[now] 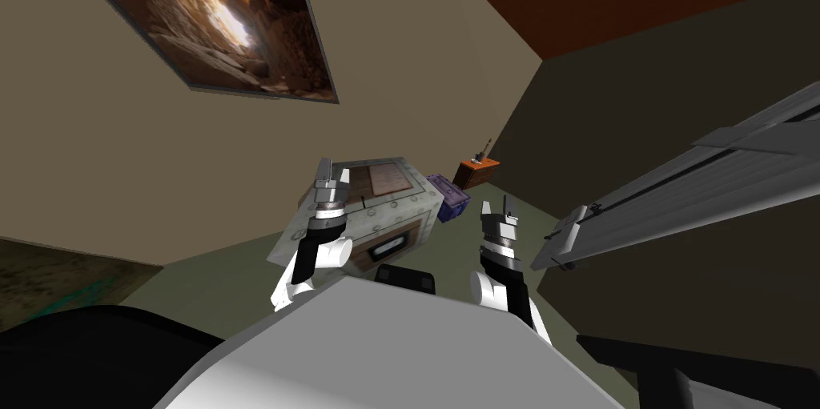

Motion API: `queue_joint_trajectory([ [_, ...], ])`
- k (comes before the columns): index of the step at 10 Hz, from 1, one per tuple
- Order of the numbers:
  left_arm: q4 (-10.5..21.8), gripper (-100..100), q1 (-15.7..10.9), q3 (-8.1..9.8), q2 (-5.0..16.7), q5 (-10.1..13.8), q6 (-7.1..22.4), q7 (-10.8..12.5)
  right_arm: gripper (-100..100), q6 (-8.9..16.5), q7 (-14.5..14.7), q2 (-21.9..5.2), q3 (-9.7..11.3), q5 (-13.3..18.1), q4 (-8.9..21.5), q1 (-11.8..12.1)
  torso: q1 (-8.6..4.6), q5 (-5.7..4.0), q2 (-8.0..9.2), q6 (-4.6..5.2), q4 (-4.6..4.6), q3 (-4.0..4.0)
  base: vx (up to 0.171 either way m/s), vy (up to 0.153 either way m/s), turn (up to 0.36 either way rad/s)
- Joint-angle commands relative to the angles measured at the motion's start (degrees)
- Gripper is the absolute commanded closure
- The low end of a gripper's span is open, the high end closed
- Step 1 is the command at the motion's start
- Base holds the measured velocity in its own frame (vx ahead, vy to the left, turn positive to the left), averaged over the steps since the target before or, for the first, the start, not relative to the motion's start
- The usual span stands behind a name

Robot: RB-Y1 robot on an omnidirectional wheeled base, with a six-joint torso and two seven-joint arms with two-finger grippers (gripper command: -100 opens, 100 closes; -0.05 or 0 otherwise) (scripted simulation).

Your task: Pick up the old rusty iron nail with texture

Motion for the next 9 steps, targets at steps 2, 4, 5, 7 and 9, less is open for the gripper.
queue_joint_trajectory([
  [2, 0.2, -100, 1.9, 0.08, 3.3, -1.0, 0.3, -0.3, 0, 0.0, 0.0, 0.0, 0.0, 0.0, 0.0, 0.0, 0.01, 0.0, 0.03, 0.0, 0.01, 0.02, -0.007, 0.001, -0.013],
  [4, 0.5, -100, 4.8, 0.25, 5.7, -2.4, 0.7, -0.7, 0, 0.0, 0.0, 0.0, 0.0, 0.0, 0.0, 0.0, 0.04, 0.01, 0.03, 0.0, 0.01, 0.02, -0.008, 0.009, -0.032],
  [5, 0.5, -100, 4.8, 0.25, 5.7, -2.4, 0.7, -0.7, 0, 0.0, 0.0, 0.0, 0.0, 0.0, 0.0, 0.0, 0.07, 0.02, 0.06, 0.0, 0.01, 0.03, -0.008, 0.011, -0.035],
  [7, 0.5, -100, 4.8, 0.25, 5.7, -2.4, 0.7, -0.7, 0, 0.0, 0.0, 0.0, 0.0, 0.0, 0.0, 0.0, 0.02, 0.01, 0.02, 0.0, 0.01, 0.01, 0.004, -0.005, 0.01],
  [9, 0.5, -100, 4.8, 0.25, 5.7, -2.4, 0.7, -0.7, 0, 0.0, 0.0, 0.0, 0.0, 0.0, 0.0, 0.0, -0.03, -0.01, -0.03, 0.0, 0.0, -0.01, 0.003, -0.004, 0.011],
])
